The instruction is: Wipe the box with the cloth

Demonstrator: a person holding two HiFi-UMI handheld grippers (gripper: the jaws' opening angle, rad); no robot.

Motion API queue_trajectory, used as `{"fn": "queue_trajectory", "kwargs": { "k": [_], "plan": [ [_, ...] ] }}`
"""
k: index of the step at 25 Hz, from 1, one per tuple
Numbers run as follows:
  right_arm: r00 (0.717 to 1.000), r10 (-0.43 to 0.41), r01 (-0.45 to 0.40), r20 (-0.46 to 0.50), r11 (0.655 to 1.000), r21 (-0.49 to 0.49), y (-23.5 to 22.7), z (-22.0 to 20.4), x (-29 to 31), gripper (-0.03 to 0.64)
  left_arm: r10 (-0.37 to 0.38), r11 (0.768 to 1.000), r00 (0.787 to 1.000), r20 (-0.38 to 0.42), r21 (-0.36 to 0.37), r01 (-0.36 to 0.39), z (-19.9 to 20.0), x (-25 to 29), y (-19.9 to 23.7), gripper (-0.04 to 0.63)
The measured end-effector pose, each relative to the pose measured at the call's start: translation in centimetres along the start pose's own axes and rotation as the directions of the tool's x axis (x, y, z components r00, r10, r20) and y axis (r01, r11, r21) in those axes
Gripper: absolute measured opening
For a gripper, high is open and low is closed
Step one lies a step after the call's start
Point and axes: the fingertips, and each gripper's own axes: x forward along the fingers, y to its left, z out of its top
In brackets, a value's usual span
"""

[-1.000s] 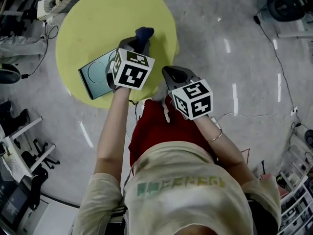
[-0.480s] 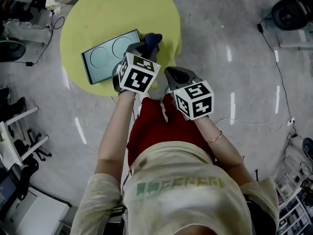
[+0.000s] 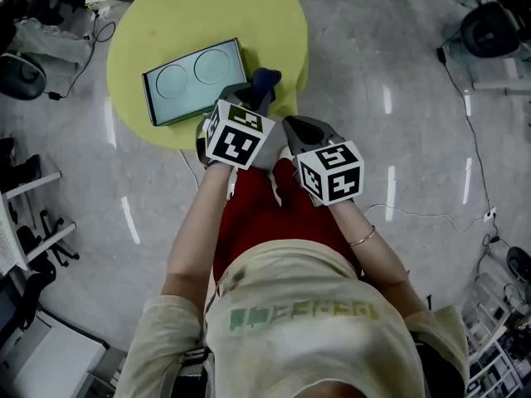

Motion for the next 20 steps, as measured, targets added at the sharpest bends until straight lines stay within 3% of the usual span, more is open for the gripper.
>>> {"fn": "queue_trajectory", "kwargs": {
  "k": [13, 20],
  "plan": [
    [1.000, 0.027, -0.027, 0.014, 0.998, -0.056, 0.6, 0.0, -1.1, 0.038, 0.019, 0.994, 1.000, -0.013, -0.105, -0.020, -4.6, -3.1, -1.5, 0.061],
    [0.996, 0.094, -0.094, -0.001, 0.991, -0.095, 2.5, -0.1, -0.6, 0.038, 0.101, 0.969, 0.995, -0.021, -0.222, -0.103, -8.1, -6.7, -1.2, 0.061]
  ]
}}
